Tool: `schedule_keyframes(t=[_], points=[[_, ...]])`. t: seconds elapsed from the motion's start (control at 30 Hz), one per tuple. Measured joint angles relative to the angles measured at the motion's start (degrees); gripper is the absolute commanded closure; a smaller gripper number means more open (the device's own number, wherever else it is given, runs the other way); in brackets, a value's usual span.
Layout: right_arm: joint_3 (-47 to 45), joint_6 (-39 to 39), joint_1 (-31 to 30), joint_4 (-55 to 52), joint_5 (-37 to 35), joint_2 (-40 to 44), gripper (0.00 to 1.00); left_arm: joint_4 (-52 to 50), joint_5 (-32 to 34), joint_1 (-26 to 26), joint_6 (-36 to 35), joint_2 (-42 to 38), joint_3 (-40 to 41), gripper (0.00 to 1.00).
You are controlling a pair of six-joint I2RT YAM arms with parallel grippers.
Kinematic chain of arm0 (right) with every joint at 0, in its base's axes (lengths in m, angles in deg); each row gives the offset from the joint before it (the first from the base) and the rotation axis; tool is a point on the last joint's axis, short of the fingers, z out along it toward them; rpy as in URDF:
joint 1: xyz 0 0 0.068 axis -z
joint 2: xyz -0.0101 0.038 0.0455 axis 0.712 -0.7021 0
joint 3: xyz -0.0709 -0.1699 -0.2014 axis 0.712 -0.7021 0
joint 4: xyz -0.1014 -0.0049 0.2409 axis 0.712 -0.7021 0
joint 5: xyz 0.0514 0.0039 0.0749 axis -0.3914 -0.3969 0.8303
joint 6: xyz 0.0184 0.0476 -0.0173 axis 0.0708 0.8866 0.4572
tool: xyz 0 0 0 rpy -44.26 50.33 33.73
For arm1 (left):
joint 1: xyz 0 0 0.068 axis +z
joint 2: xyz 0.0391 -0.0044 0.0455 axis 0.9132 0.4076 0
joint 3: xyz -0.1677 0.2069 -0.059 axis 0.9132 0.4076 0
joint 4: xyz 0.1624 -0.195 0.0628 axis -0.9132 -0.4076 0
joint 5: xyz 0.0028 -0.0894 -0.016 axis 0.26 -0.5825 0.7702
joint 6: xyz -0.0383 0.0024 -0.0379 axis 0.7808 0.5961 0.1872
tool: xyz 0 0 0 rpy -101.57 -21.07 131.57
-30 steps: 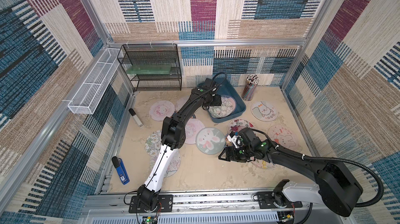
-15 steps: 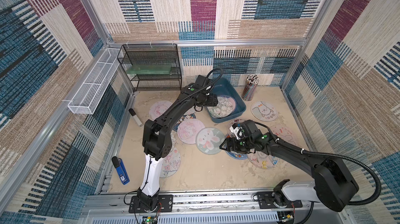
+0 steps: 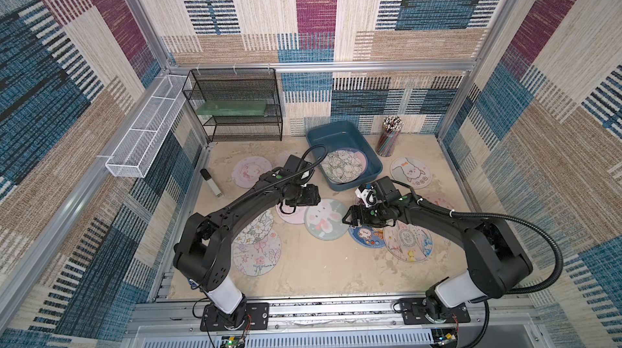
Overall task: Put the coasters into the storage box
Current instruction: Pick up the coaster from the center of the board.
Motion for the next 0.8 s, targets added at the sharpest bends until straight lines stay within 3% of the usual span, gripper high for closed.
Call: schedule_keyframes(t=[0.23, 0.8], points=[[1.8, -1.5, 0.2, 1.7, 0.2, -2.6, 0.10, 5.8, -1.1, 0.0, 0.5, 3.1, 5.2, 0.43], [1.8, -1.5, 0.0, 4.2, 0.6, -5.4, 0.11, 9.1, -0.8, 0.4, 0.3, 7.9, 6.1, 0.44]])
